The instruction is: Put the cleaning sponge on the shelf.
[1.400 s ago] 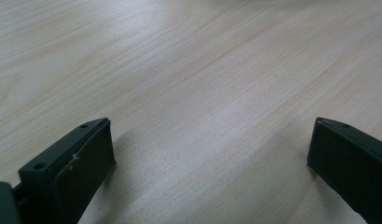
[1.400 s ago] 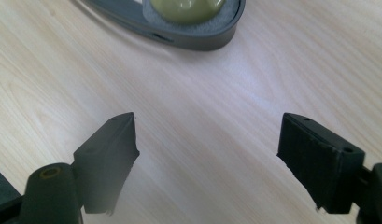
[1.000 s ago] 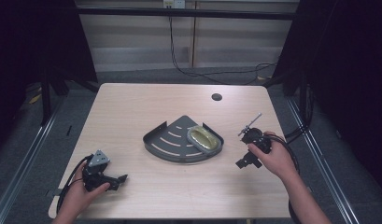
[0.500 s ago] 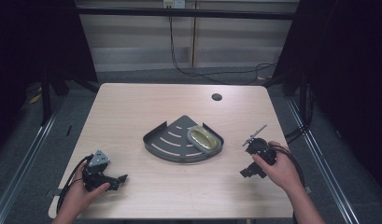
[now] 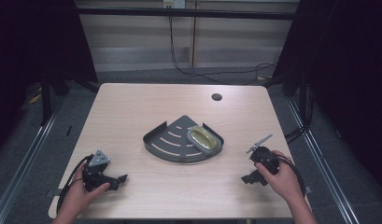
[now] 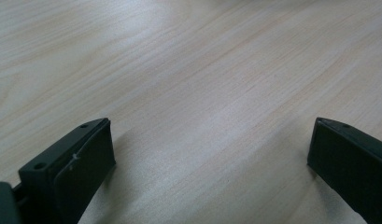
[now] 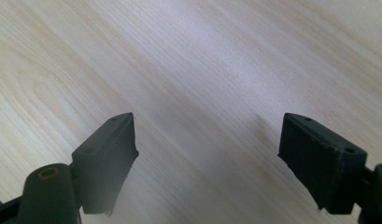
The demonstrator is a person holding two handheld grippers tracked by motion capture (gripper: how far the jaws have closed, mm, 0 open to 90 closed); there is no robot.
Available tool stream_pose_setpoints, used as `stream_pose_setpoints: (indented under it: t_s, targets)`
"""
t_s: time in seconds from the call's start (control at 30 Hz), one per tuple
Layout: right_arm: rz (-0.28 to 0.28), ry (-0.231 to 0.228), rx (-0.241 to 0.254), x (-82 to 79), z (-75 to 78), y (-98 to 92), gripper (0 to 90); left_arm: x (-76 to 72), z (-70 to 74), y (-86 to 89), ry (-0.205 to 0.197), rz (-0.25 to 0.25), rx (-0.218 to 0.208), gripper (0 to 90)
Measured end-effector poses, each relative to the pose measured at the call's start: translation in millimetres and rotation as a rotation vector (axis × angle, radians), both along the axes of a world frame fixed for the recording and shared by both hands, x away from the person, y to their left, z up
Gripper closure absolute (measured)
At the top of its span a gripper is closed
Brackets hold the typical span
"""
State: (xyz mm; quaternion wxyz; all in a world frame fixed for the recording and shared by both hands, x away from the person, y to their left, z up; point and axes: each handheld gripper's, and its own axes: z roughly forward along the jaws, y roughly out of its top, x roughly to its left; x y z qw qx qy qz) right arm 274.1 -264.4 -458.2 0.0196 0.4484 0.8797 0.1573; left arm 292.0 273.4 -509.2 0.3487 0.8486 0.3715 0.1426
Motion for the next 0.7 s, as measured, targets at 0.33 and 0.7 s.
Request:
stream_pose_setpoints:
  t_s: [0.33,0.7]
  targets:
    - [-0.011,-0.006,-0.006,-6.4,-9.4,-7.2,18.1,0.0,0.0,0.0,0.000,0.000,0.000,0.1]
    - [-0.048,-0.034,0.007,-13.2,-19.0,-16.9,16.4,0.0,-0.1,0.0,-0.001,0.000,0.000,0.1]
